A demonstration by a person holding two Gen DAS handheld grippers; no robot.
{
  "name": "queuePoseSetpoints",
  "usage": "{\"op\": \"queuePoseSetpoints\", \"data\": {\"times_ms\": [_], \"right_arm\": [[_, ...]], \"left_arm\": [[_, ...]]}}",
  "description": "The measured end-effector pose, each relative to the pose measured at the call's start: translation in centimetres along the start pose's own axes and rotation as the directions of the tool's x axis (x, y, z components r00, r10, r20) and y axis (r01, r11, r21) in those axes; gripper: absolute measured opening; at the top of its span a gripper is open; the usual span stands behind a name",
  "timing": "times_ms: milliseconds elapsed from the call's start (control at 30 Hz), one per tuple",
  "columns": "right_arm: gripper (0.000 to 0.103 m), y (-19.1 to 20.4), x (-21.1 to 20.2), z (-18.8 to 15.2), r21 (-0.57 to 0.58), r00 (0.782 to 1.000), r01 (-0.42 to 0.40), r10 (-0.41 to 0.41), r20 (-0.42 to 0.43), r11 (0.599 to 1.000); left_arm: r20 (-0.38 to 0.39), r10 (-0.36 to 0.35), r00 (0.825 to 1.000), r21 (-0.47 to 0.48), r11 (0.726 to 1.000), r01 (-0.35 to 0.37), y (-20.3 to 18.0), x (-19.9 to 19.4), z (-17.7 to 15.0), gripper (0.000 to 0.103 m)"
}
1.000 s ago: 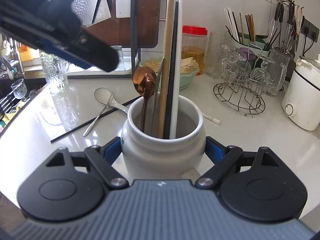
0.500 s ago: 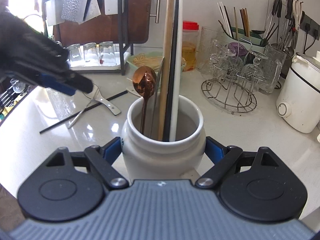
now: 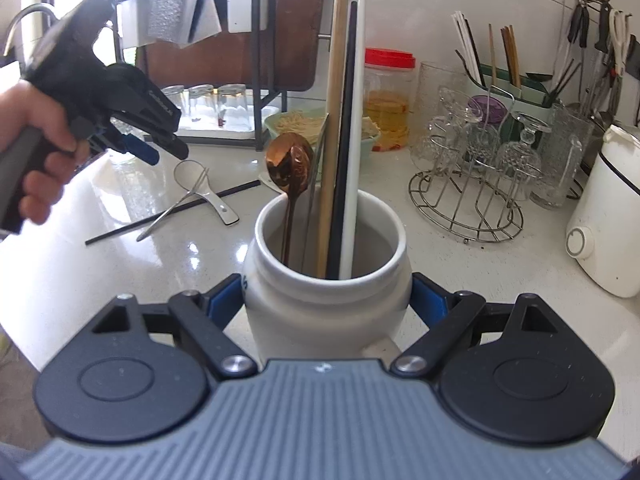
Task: Organize utensils
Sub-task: 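Move the left tool to the white ceramic spoon and grasp its handle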
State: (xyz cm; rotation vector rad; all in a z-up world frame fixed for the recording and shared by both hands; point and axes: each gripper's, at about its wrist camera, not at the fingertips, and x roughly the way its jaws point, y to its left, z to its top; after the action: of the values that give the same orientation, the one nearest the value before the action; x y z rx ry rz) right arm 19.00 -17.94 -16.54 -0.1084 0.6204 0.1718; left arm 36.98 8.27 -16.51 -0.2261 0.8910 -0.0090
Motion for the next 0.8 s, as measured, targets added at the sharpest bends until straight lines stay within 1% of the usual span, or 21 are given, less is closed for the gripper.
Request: {"op": "queuePoseSetpoints", "data": {"times_ms": [67, 167, 267, 333, 433, 533, 667, 767, 800], "right_arm": [[0.09, -0.2, 0.0, 0.0, -0.005, 1.0, -0.01, 0.01, 0.0, 1.0], [0.09, -0.3, 0.0, 0.0, -0.009, 1.0, -0.017, 0.017, 0.0, 1.0], [0.09, -0.2, 0.1, 0.0, -0.007, 1.0, -0.016, 0.016, 0.002, 1.0], [0.09, -0.2, 0.1, 0.0, -0.008, 1.0, -0.016, 0.016, 0.003, 1.0], [0.09, -0.2, 0.1, 0.0, -0.008, 1.0, -0.015, 0.015, 0.003, 1.0], [0.09, -0.2, 0.1, 0.0, -0.004, 1.0, -0.014, 0.014, -0.001, 1.0], [0.09, -0.1, 0.1, 0.2, -0.001, 1.0, -0.012, 0.012, -0.008, 1.0], [0.09, 0.0, 0.2, 0.2, 0.0, 1.0, -0.007, 0.007, -0.008, 1.0], [0.09, 0.0, 0.2, 0.2, 0.002, 1.0, -0.004, 0.004, -0.008, 1.0]], "left_arm": [[-0.008, 0.013, 1.0, -0.034, 0.999, -0.014, 1.1, 1.2, 0.2, 0.041], [-0.018, 0.006, 1.0, -0.072, 0.997, -0.007, 2.3, 2.9, 0.4, 0.041], [-0.009, 0.004, 1.0, -0.067, 0.998, -0.005, 2.4, 4.1, 0.6, 0.041], [-0.002, 0.029, 1.0, -0.062, 0.998, -0.029, 2.3, 4.7, 0.9, 0.04], [-0.005, 0.004, 1.0, -0.06, 0.998, -0.004, 2.3, 5.4, 1.2, 0.039], [-0.007, -0.01, 1.0, -0.053, 0.999, 0.009, 2.0, 6.0, 1.3, 0.034], [-0.013, -0.003, 1.0, -0.042, 0.999, 0.003, 1.5, 6.4, 1.2, 0.027], [-0.017, 0.003, 1.0, -0.039, 0.999, -0.004, 1.4, 6.8, 1.0, 0.019], [-0.016, 0.005, 1.0, -0.027, 1.0, -0.006, 1.4, 6.7, 1.0, 0.013]]}}
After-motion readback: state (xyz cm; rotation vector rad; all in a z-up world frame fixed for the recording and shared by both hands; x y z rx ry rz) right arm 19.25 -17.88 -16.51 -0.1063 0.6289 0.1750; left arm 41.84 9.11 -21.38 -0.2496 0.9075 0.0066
